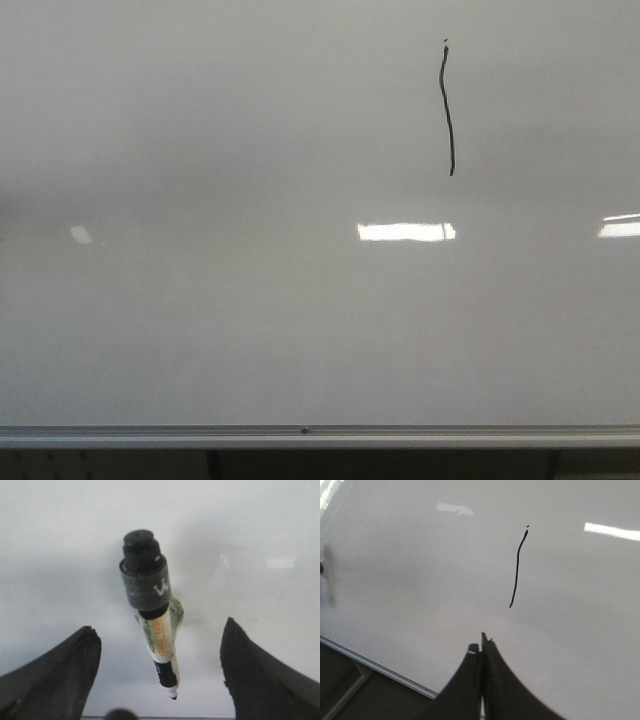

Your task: Write number 1 on whiteboard

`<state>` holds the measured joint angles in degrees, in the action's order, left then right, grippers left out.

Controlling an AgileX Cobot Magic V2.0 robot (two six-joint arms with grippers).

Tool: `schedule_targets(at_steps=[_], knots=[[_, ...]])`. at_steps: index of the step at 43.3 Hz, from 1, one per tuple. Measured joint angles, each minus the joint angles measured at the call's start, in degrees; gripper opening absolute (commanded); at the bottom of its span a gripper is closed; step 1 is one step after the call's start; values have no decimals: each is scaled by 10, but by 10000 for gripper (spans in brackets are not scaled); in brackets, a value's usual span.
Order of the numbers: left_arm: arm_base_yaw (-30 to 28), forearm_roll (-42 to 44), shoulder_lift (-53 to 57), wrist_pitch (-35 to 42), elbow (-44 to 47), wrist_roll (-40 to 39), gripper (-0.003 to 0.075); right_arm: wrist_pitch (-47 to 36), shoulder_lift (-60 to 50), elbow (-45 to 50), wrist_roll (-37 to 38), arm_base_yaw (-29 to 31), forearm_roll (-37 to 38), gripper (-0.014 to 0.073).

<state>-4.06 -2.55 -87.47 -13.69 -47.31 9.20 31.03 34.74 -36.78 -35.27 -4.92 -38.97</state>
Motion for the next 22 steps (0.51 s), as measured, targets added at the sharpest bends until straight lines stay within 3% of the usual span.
schedule_targets(at_steps=[15, 22], knots=[[0, 2, 115, -75, 1, 0, 478, -9, 0, 0, 0, 0, 0, -67], [13, 2, 216, -96, 4, 0, 288, -46, 0, 0, 0, 0, -3, -67]])
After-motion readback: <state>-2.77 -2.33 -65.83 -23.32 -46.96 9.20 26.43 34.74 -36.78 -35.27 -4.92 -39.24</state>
